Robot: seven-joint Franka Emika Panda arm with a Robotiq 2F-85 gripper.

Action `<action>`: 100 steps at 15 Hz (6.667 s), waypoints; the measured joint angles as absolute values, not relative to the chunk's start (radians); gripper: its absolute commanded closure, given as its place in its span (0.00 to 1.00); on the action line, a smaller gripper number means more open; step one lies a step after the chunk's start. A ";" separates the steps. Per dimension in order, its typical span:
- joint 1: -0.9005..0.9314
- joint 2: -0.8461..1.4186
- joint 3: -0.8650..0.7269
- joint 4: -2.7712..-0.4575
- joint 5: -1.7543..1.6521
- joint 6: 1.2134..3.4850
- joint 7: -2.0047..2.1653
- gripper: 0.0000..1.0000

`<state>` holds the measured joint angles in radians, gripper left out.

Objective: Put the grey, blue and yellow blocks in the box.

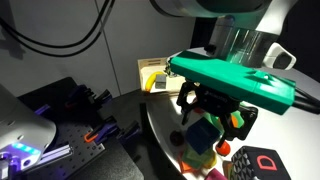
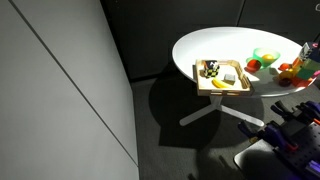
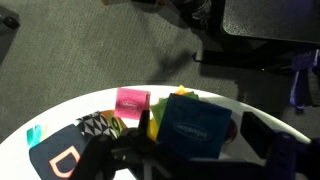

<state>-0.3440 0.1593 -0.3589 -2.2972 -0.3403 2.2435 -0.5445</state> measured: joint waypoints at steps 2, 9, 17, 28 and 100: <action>-0.344 0.160 -0.359 -2.297 -0.340 2.244 -0.544 0.57; -0.344 0.160 -0.357 -2.291 -0.340 2.240 -0.545 0.66; -0.343 0.163 -0.313 -2.260 -0.338 2.171 -0.544 0.66; -0.320 0.236 -0.246 -2.155 -0.293 2.083 -0.536 0.66; -0.173 0.508 -0.203 -2.044 -0.200 2.334 -0.139 0.00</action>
